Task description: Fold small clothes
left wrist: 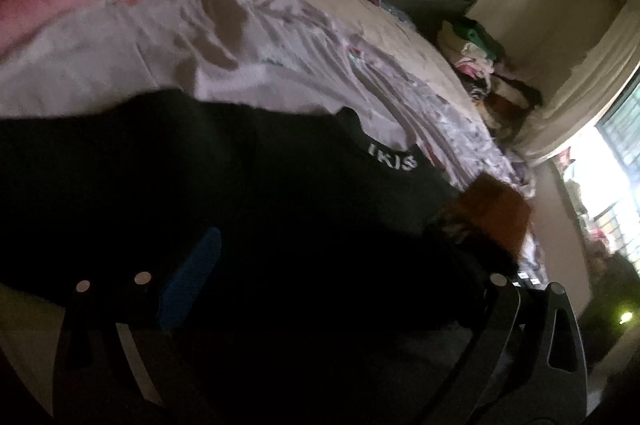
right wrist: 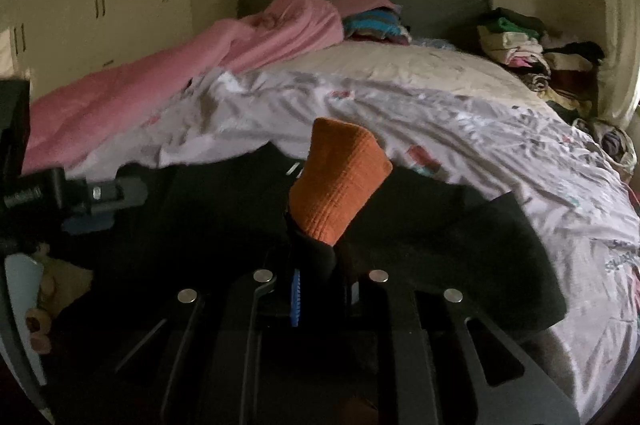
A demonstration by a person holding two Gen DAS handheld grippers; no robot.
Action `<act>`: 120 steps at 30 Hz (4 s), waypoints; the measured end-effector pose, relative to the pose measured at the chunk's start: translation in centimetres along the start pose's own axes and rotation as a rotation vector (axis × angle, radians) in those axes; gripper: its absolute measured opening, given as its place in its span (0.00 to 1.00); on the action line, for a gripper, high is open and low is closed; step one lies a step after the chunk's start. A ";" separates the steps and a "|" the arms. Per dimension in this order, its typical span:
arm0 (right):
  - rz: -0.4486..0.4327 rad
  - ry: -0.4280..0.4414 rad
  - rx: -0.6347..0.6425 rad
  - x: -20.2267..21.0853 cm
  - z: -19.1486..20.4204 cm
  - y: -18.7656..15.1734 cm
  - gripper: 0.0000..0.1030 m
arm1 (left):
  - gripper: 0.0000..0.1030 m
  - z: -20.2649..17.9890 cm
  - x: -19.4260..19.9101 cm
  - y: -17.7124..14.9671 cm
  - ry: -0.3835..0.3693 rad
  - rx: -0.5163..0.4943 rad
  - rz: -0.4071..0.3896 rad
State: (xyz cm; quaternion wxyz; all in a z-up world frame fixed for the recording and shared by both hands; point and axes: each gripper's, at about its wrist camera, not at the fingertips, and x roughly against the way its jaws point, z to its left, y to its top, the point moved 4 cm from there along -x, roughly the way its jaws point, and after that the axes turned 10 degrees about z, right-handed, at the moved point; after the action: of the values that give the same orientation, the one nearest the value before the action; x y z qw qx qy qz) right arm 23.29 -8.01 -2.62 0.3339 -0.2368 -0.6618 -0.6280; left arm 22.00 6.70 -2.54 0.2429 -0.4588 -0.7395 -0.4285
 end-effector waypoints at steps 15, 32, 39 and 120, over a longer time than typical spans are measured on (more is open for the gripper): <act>0.066 0.195 0.156 2.9 4.5 -5.9 0.66 | 0.75 -1.5 -2.7 -2.8 -0.176 0.011 0.146; 0.021 0.022 -0.082 7.0 -7.6 -7.7 0.66 | 0.05 -7.4 -3.3 -2.2 -0.070 -0.200 0.064; 0.004 -0.027 -0.070 6.5 -7.6 -6.8 0.66 | 0.05 -6.0 1.2 -0.6 0.016 -0.225 -0.076; 0.005 0.119 0.224 3.6 11.9 -0.3 0.96 | 0.91 13.1 12.5 -4.4 0.529 0.149 -0.249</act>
State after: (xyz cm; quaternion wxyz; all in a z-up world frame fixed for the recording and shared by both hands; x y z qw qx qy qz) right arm 18.92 3.35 -0.01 0.3985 -0.1619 -0.7063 -0.5623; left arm 12.74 22.89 -1.69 0.4057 -0.2179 -0.7304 -0.5045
